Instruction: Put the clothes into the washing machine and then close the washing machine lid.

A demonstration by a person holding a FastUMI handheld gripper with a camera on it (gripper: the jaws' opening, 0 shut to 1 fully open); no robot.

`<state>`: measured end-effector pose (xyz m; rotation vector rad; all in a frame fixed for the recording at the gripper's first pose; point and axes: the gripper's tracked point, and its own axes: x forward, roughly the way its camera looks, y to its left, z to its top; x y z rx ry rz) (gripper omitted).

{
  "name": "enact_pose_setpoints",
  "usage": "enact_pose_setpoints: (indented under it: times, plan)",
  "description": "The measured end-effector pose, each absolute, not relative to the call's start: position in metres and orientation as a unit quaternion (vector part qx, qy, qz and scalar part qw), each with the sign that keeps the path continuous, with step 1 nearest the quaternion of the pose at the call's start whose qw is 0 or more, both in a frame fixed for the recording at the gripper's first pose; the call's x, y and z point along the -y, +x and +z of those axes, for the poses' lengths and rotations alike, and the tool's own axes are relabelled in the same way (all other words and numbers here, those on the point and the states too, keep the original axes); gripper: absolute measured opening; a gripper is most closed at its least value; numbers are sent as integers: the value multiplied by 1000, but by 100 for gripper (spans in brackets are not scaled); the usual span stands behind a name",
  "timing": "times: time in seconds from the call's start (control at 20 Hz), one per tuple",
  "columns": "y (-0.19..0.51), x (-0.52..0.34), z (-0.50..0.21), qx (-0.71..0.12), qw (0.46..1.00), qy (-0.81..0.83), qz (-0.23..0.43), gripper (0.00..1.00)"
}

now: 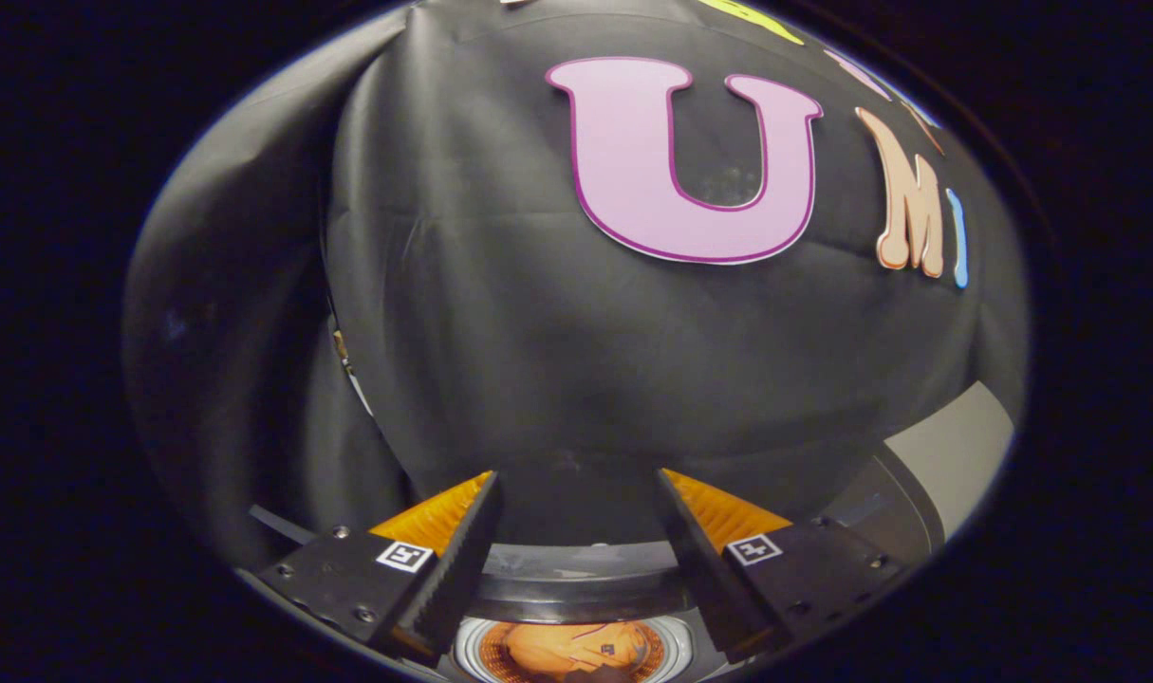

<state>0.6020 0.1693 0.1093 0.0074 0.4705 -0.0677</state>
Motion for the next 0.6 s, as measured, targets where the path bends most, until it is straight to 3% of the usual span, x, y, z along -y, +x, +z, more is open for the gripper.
enact_pose_setpoints:
  times: [0.6]
  plan:
    - [608, -162, 107, -218, 975, 7, -36, 97]
